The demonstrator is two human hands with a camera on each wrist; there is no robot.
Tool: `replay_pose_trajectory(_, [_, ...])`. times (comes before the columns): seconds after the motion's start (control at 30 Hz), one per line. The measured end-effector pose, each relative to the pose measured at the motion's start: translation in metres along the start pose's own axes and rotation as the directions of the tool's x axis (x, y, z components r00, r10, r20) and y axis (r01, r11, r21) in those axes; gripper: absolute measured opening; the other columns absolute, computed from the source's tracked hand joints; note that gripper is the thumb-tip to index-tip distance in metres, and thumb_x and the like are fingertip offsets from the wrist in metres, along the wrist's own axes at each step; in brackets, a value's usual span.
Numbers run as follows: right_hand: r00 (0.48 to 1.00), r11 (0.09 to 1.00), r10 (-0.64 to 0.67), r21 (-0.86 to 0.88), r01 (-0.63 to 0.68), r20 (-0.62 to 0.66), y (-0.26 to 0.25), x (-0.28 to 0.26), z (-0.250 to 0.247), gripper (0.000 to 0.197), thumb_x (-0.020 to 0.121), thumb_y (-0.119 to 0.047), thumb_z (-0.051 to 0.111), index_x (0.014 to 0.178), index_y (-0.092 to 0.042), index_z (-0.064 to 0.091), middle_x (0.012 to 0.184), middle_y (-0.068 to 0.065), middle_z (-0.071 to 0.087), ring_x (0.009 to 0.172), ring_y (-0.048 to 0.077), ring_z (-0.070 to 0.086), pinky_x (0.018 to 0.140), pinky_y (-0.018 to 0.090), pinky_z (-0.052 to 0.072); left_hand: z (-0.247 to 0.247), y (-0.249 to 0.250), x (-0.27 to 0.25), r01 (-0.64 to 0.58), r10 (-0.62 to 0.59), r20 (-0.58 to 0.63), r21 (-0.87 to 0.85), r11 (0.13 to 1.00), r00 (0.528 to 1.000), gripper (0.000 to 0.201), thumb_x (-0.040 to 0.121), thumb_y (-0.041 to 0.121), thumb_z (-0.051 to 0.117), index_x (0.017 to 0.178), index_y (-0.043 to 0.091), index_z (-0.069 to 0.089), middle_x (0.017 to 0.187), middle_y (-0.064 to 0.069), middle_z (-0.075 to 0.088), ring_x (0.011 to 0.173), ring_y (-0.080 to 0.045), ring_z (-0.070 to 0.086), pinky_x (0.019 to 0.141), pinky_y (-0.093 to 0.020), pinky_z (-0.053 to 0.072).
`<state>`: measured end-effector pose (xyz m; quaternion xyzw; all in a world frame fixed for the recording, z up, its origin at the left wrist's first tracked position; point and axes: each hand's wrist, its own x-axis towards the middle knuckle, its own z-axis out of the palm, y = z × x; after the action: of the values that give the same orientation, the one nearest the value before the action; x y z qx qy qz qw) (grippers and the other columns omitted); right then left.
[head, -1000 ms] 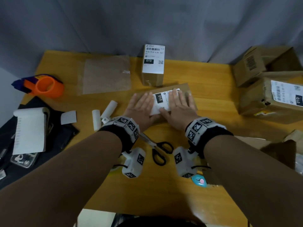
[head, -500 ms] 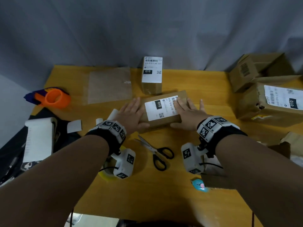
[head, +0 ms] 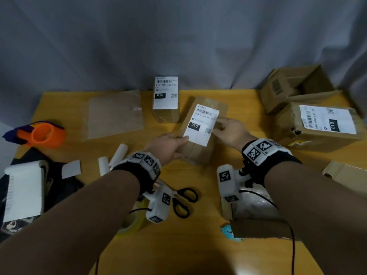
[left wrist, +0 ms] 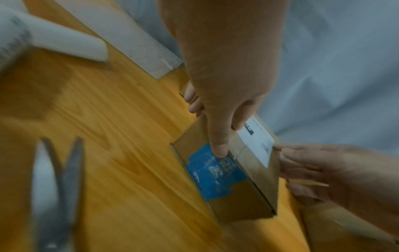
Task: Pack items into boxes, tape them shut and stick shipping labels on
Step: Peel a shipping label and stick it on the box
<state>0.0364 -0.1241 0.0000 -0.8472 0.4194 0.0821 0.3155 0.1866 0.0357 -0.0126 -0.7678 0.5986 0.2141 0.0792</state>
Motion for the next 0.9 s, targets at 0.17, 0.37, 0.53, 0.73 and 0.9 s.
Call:
replay_pose_trajectory(0.17, [0.999, 0.997, 0.003, 0.077, -0.007, 0.047, -0.001, 0.009, -0.006, 0.042, 0.098, -0.024, 0.048, 0.137, -0.010, 0.048, 0.139, 0.009, 0.051, 0.127, 0.024, 0.047, 0.102, 0.029, 0.037, -0.017, 0.016, 0.034, 0.072, -0.071, -0.032, 0.040, 0.997, 0.997, 0.056, 0.091, 0.050, 0.051, 0.137, 0.021, 0.038, 0.121, -0.008, 0.056, 0.107, -0.026, 0.055, 0.081, -0.037, 0.049])
replay_pose_trajectory(0.37, [0.996, 0.994, -0.065, 0.091, 0.059, 0.068, -0.006, 0.012, -0.009, 0.033, 0.097, -0.021, 0.050, 0.126, -0.009, 0.059, 0.132, 0.008, 0.057, 0.122, 0.023, 0.051, 0.101, 0.030, 0.038, -0.033, 0.018, 0.049, 0.181, -0.174, -0.076, 0.100, 0.978, 0.982, 0.050, 0.093, 0.048, 0.049, 0.131, 0.016, 0.041, 0.102, -0.007, 0.055, 0.082, -0.020, 0.046, 0.065, -0.034, 0.040])
replay_pose_trajectory(0.53, [0.994, 0.995, -0.075, 0.071, 0.069, 0.081, -0.011, 0.006, -0.007, 0.034, 0.097, -0.023, 0.051, 0.128, -0.011, 0.058, 0.134, 0.007, 0.056, 0.123, 0.022, 0.050, 0.101, 0.028, 0.038, -0.029, 0.013, 0.047, 0.226, -0.225, -0.072, 0.015, 0.974, 0.972, 0.046, 0.097, 0.042, 0.044, 0.134, 0.015, 0.040, 0.115, -0.013, 0.057, 0.102, -0.029, 0.055, 0.073, -0.036, 0.044])
replay_pose_trajectory(0.73, [0.996, 0.990, -0.092, 0.104, 0.090, 0.016, -0.020, -0.020, -0.009, 0.030, 0.096, -0.021, 0.051, 0.122, -0.012, 0.061, 0.128, 0.006, 0.059, 0.119, 0.022, 0.052, 0.097, 0.027, 0.039, -0.028, 0.013, 0.010, 0.126, -0.147, -0.154, -0.137, 0.983, 0.977, 0.041, 0.098, 0.035, 0.042, 0.129, 0.011, 0.049, 0.119, -0.013, 0.052, 0.108, -0.029, 0.051, 0.086, -0.038, 0.044])
replay_pose_trajectory(0.9, [0.997, 0.992, -0.065, 0.104, 0.068, -0.032, -0.021, -0.061, -0.013, 0.026, 0.097, -0.020, 0.049, 0.100, -0.001, 0.067, 0.100, 0.013, 0.067, 0.083, 0.019, 0.056, 0.060, 0.024, 0.042, -0.023, 0.021, -0.026, 0.003, -0.019, -0.061, -0.254, 0.967, 0.998, 0.041, 0.098, 0.032, 0.044, 0.135, 0.013, 0.048, 0.130, -0.014, 0.052, 0.118, -0.027, 0.050, 0.097, -0.037, 0.042])
